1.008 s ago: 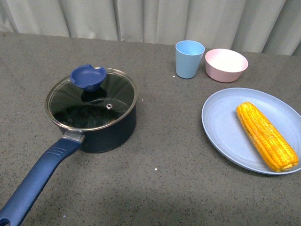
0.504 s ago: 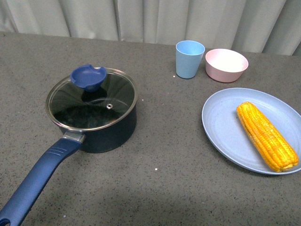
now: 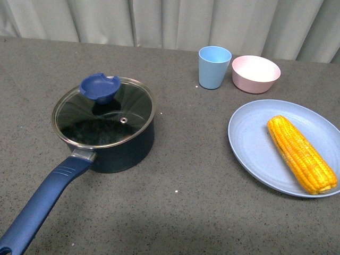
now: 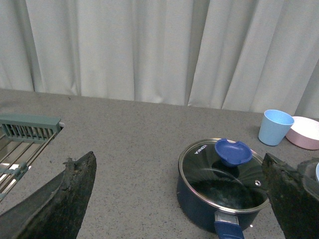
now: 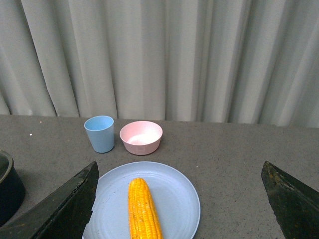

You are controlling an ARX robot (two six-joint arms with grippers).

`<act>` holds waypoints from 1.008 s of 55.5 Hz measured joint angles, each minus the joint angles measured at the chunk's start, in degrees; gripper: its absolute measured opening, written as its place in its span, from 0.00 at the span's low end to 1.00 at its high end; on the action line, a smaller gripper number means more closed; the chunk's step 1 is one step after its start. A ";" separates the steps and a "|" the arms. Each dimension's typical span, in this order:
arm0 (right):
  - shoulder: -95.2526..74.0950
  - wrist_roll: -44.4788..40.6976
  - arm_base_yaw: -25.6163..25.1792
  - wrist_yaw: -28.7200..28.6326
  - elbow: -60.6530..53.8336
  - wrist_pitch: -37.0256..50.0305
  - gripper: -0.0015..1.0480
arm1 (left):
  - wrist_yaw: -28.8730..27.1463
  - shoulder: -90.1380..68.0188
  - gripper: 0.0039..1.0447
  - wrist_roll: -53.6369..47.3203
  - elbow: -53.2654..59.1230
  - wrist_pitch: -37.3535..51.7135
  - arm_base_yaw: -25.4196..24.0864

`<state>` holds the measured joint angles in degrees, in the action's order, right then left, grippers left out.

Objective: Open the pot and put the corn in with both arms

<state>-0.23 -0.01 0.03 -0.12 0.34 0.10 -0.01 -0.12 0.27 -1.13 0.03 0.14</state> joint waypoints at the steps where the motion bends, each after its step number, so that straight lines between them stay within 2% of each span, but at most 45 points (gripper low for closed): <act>1: 0.00 0.00 0.00 0.00 0.00 0.00 0.91 | 0.00 0.00 0.94 0.00 0.00 0.00 0.00; 13: 0.00 0.00 0.00 0.00 0.00 0.00 0.91 | 0.00 0.00 0.94 0.00 0.00 0.00 0.00; 16: 0.00 0.00 0.00 0.02 0.00 0.00 0.91 | 4.61 -1.03 0.94 1.40 -0.59 -2.19 -1.36; 19: 0.00 0.00 0.00 -0.02 0.00 0.00 0.91 | 12.15 -5.03 0.94 3.26 -1.57 -6.16 -3.48; 24: 0.00 0.00 0.00 0.02 0.00 0.00 0.91 | 13.33 -10.75 0.94 4.57 -1.60 -4.96 -2.21; 30: 0.00 0.00 0.00 0.02 0.00 0.00 0.91 | 9.79 -20.57 0.94 6.38 -2.08 5.38 1.79; 36: 0.00 0.00 0.00 0.00 0.00 0.00 0.91 | 4.72 -34.95 0.94 7.37 -3.34 20.09 6.10; 43: 0.00 0.00 0.00 0.00 0.00 0.00 0.91 | 0.42 -57.31 0.94 8.00 -6.38 41.81 10.10; 47: 0.00 0.00 0.00 0.00 0.00 0.00 0.91 | -1.90 -72.17 0.94 9.07 -9.49 54.40 10.49; 51: 0.00 0.00 0.00 0.00 0.00 0.00 0.91 | -1.84 -82.34 0.94 9.68 -11.76 61.46 10.64; 56: 0.00 0.00 0.00 0.00 0.00 0.00 0.91 | -2.36 -88.59 0.94 8.81 -13.73 64.81 11.30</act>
<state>-0.23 -0.01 0.03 -0.12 0.34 0.10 -2.37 -88.71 9.08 -14.85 64.84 11.44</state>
